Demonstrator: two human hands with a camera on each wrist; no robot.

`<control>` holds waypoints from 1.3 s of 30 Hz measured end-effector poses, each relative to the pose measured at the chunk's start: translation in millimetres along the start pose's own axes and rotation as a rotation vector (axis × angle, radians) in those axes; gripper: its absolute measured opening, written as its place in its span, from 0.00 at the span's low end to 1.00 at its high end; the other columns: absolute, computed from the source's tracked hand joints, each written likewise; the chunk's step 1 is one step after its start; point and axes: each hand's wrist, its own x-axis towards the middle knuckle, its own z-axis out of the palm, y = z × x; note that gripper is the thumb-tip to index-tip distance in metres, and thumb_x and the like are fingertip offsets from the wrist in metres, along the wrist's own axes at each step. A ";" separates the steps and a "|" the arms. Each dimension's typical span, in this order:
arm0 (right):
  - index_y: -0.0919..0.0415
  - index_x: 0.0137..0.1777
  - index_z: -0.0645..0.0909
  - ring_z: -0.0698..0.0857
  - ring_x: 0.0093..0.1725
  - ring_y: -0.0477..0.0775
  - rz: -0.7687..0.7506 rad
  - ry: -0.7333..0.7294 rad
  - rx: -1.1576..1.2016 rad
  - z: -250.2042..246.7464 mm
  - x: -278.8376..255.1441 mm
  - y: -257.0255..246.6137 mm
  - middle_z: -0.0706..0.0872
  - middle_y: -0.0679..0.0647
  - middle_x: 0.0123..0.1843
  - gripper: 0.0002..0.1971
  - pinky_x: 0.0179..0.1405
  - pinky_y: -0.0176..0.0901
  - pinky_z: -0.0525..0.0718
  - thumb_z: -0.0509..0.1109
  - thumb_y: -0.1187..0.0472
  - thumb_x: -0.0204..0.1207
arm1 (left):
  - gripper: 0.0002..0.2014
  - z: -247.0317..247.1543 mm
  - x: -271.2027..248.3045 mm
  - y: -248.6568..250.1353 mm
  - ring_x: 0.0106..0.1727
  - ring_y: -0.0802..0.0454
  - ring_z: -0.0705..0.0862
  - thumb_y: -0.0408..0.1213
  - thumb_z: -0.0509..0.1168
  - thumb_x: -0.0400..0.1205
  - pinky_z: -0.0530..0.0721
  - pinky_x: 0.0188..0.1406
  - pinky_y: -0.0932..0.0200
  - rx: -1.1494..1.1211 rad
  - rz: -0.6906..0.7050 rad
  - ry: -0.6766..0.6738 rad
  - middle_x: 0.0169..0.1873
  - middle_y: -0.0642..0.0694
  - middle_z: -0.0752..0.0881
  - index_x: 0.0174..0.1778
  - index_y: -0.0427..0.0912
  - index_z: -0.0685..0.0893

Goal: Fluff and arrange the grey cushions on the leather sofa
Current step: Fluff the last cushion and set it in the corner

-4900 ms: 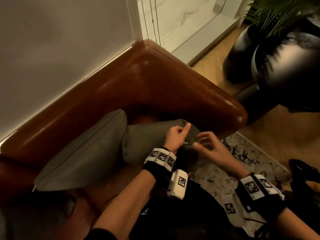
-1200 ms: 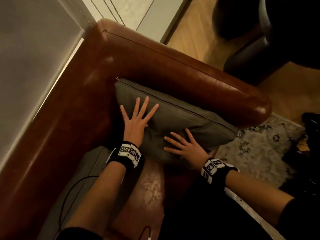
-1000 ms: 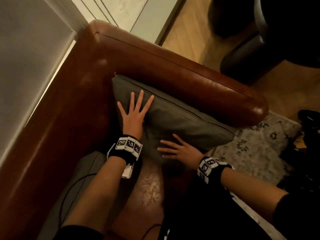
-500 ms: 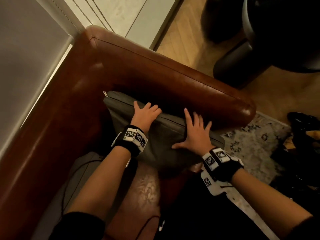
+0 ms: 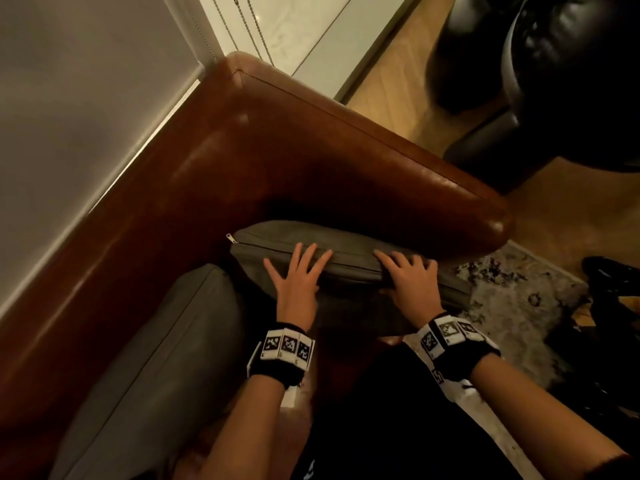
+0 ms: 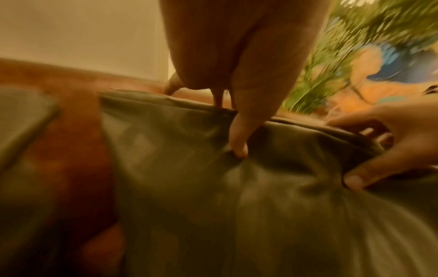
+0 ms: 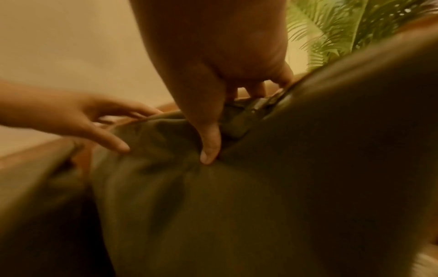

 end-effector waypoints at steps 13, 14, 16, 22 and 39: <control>0.50 0.79 0.64 0.81 0.62 0.63 0.077 0.053 0.218 21.9 -37.2 10.7 0.82 0.52 0.68 0.35 0.59 0.61 0.75 0.73 0.61 0.73 | 0.33 -23.6 23.1 -58.7 0.81 0.33 0.54 0.52 0.58 0.82 0.59 0.78 0.39 -0.418 -0.410 0.274 0.81 0.33 0.53 0.81 0.44 0.57; 0.52 0.80 0.62 0.80 0.66 0.62 0.079 0.038 0.248 25.4 -39.7 13.8 0.80 0.54 0.71 0.36 0.63 0.60 0.75 0.72 0.63 0.74 | 0.34 -27.5 28.6 -59.2 0.79 0.33 0.59 0.51 0.59 0.82 0.62 0.76 0.42 -0.509 -0.461 0.244 0.79 0.32 0.57 0.81 0.41 0.57; 0.55 0.81 0.60 0.79 0.69 0.63 0.095 0.000 0.298 29.8 -44.7 18.7 0.79 0.58 0.71 0.35 0.68 0.59 0.74 0.70 0.65 0.76 | 0.36 -34.7 35.7 -57.2 0.77 0.35 0.62 0.53 0.62 0.80 0.64 0.75 0.40 -0.456 -0.456 0.200 0.77 0.33 0.62 0.80 0.41 0.58; 0.51 0.71 0.77 0.87 0.53 0.63 0.131 0.021 0.395 14.8 -41.0 20.2 0.90 0.59 0.55 0.24 0.50 0.52 0.82 0.72 0.58 0.74 | 0.39 -25.8 34.1 -35.0 0.83 0.49 0.56 0.65 0.61 0.71 0.41 0.73 0.19 0.111 0.432 -0.066 0.79 0.51 0.66 0.78 0.60 0.60; 0.63 0.38 0.83 0.83 0.42 0.57 -0.051 0.270 0.500 -17.3 -33.5 -8.4 0.86 0.56 0.39 0.03 0.39 0.50 0.81 0.75 0.67 0.68 | 0.10 -23.2 20.3 -14.0 0.51 0.51 0.81 0.26 0.68 0.74 0.73 0.62 0.43 -0.061 0.416 0.319 0.43 0.51 0.86 0.43 0.46 0.81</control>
